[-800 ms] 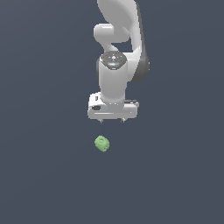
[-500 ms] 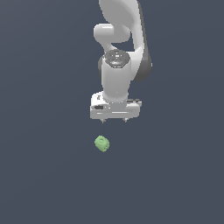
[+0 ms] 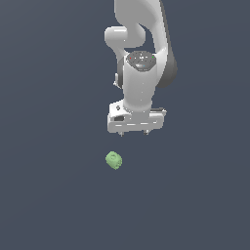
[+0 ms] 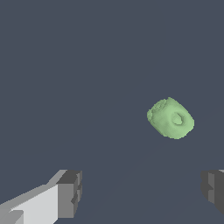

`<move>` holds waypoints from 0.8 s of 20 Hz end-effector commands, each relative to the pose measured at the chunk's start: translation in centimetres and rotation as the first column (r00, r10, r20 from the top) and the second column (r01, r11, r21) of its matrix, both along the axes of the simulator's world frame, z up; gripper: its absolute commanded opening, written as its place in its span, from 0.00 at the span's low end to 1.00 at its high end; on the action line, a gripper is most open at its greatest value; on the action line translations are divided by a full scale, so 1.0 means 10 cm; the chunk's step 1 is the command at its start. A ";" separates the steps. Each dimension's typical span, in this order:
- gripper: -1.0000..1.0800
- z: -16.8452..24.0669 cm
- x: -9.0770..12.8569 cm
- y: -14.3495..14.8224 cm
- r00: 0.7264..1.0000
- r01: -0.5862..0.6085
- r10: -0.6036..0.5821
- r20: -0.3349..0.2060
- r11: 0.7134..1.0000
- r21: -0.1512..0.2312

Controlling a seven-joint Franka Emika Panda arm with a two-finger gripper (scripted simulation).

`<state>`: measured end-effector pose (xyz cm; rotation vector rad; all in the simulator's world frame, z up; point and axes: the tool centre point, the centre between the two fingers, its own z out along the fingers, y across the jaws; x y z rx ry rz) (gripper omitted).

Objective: Pick up the object and move it to a goal position.

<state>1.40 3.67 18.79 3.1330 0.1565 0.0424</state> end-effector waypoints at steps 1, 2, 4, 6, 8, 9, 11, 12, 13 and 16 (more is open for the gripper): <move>0.96 -0.02 0.01 -0.02 1.000 0.016 -0.016 -0.001 1.000 0.001; 0.96 -0.03 0.02 -0.03 1.000 0.026 -0.026 -0.002 1.000 0.002; 0.96 -0.06 0.04 -0.05 0.999 0.052 -0.052 -0.003 0.999 0.004; 0.96 -0.09 0.06 -0.09 0.996 0.086 -0.086 -0.005 0.996 0.006; 0.96 -0.14 0.09 -0.13 0.992 0.126 -0.126 -0.007 0.992 0.008; 0.96 -0.16 0.11 -0.15 0.989 0.148 -0.148 -0.008 0.989 0.009; 0.96 -0.22 0.14 -0.21 0.980 0.199 -0.199 -0.011 0.980 0.011; 0.96 -0.25 0.16 -0.24 0.974 0.226 -0.226 -0.012 0.974 0.012; 0.96 -0.29 0.18 -0.27 0.967 0.256 -0.255 -0.014 0.967 0.013; 0.96 -0.40 0.25 -0.38 0.936 0.352 -0.351 -0.019 0.936 0.015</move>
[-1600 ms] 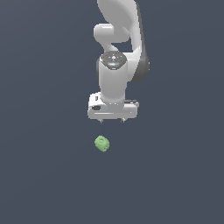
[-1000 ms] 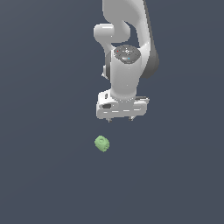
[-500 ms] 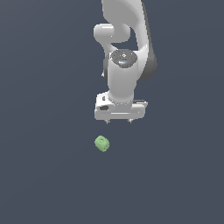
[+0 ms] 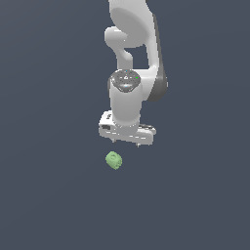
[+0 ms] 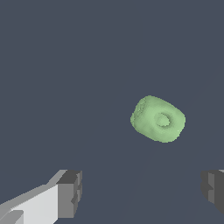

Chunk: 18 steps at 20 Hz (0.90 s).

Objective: Pick up the object and move it to a goal position.

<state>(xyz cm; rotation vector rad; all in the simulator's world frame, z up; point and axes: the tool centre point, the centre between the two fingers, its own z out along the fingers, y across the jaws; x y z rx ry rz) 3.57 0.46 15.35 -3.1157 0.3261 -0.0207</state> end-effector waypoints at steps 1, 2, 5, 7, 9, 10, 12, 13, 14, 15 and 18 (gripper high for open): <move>0.96 -0.10 0.05 -0.10 0.996 0.087 -0.087 -0.004 0.996 0.002; 0.96 -0.14 0.07 -0.14 0.992 0.122 -0.122 -0.006 0.993 0.002; 0.96 -0.27 0.13 -0.25 0.975 0.222 -0.222 -0.009 0.975 0.001; 0.96 -0.34 0.16 -0.32 0.960 0.278 -0.278 -0.011 0.960 0.000; 0.96 -0.40 0.19 -0.38 0.945 0.327 -0.327 -0.012 0.945 -0.001; 0.96 -0.43 0.20 -0.40 0.937 0.348 -0.348 -0.013 0.937 -0.002; 0.96 -0.48 0.22 -0.45 0.923 0.385 -0.385 -0.014 0.923 -0.003; 0.96 -0.50 0.23 -0.47 0.916 0.401 -0.401 -0.014 0.916 -0.004; 0.96 -0.52 0.23 -0.49 0.910 0.415 -0.415 -0.014 0.910 -0.005; 0.96 -0.53 0.24 -0.50 0.904 0.427 -0.427 -0.014 0.904 -0.005; 0.96 -0.57 0.25 -0.54 0.891 0.453 -0.453 -0.014 0.891 -0.007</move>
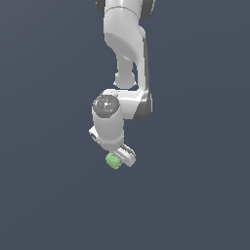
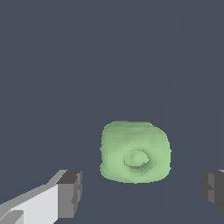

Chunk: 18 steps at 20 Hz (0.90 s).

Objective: Pick up the object and move it to a goal position.

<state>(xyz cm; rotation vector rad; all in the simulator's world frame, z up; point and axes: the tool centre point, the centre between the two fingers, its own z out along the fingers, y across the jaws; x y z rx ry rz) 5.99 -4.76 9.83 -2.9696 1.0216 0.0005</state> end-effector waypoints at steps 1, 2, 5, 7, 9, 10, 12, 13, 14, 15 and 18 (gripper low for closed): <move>0.96 -0.03 0.01 -0.02 1.000 0.023 -0.023 0.000 1.000 -0.001; 0.96 -0.03 0.01 -0.03 1.000 0.027 -0.027 0.000 1.000 -0.001; 0.96 -0.03 0.01 -0.03 1.000 0.025 -0.025 -0.001 1.000 -0.001; 0.96 -0.05 0.01 -0.03 1.000 0.025 -0.025 -0.001 1.000 -0.001; 0.96 -0.09 0.01 -0.03 1.000 0.026 -0.026 0.000 1.000 -0.001; 0.96 -0.13 0.01 -0.03 1.000 0.026 -0.026 0.000 1.000 -0.001; 0.96 -0.22 0.01 -0.03 1.000 0.028 -0.028 0.000 1.000 -0.001; 0.96 -0.28 0.01 -0.03 1.000 0.029 -0.029 0.000 1.000 -0.001; 0.96 -0.34 0.00 -0.03 1.000 0.029 -0.029 0.000 1.000 -0.001; 0.96 -0.39 0.00 -0.03 1.000 0.030 -0.030 0.000 1.000 -0.001; 0.96 -0.50 0.00 -0.03 1.000 0.031 -0.031 0.000 1.000 -0.001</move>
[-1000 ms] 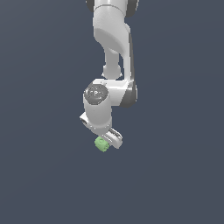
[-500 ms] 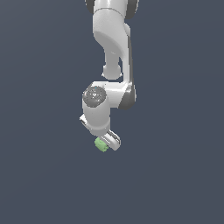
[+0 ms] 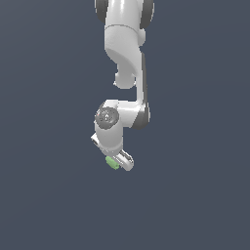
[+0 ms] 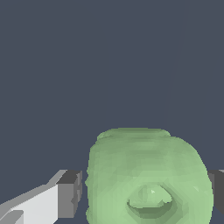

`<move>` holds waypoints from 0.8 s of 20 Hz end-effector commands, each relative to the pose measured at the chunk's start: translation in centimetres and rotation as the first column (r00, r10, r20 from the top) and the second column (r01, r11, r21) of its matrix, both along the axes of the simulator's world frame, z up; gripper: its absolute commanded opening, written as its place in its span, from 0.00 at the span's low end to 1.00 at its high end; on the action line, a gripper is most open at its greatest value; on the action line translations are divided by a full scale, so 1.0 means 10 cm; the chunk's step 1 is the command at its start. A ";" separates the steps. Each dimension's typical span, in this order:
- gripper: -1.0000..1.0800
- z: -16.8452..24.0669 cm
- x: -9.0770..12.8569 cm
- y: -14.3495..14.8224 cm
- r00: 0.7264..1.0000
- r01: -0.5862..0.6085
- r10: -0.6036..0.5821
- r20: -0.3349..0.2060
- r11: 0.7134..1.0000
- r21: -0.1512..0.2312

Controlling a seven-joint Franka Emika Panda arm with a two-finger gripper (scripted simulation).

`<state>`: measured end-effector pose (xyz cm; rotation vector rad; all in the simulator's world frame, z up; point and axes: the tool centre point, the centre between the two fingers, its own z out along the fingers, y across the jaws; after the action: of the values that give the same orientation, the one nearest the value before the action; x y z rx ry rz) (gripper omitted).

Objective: Pick up the object and move it to a goal position.

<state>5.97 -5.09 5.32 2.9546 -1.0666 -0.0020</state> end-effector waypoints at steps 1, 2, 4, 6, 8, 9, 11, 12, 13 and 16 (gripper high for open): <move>0.96 -0.07 0.00 0.00 1.000 0.001 -0.001 0.001 1.000 0.000; 0.96 -0.09 0.01 0.00 1.000 0.001 -0.001 0.001 1.000 0.000; 0.96 -0.09 0.02 0.00 1.000 0.001 -0.001 0.001 1.000 0.000; 0.00 -0.09 0.02 0.00 1.000 0.001 -0.001 0.001 1.000 0.000; 0.00 -0.09 0.02 0.00 1.000 0.001 -0.001 0.001 1.000 0.000; 0.00 -0.09 0.02 0.00 1.000 0.001 -0.001 0.001 1.000 0.000; 0.00 -0.09 0.02 0.00 1.000 0.001 -0.001 0.001 1.000 0.000; 0.00 -0.09 0.02 0.00 1.000 0.001 -0.001 0.001 1.000 0.000; 0.00 -0.09 0.02 0.00 1.000 0.001 -0.001 0.001 1.000 0.000; 0.00 -0.08 0.02 0.00 1.000 0.001 -0.001 0.001 1.000 0.000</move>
<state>6.13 -5.13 4.46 2.9543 -1.0683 -0.0003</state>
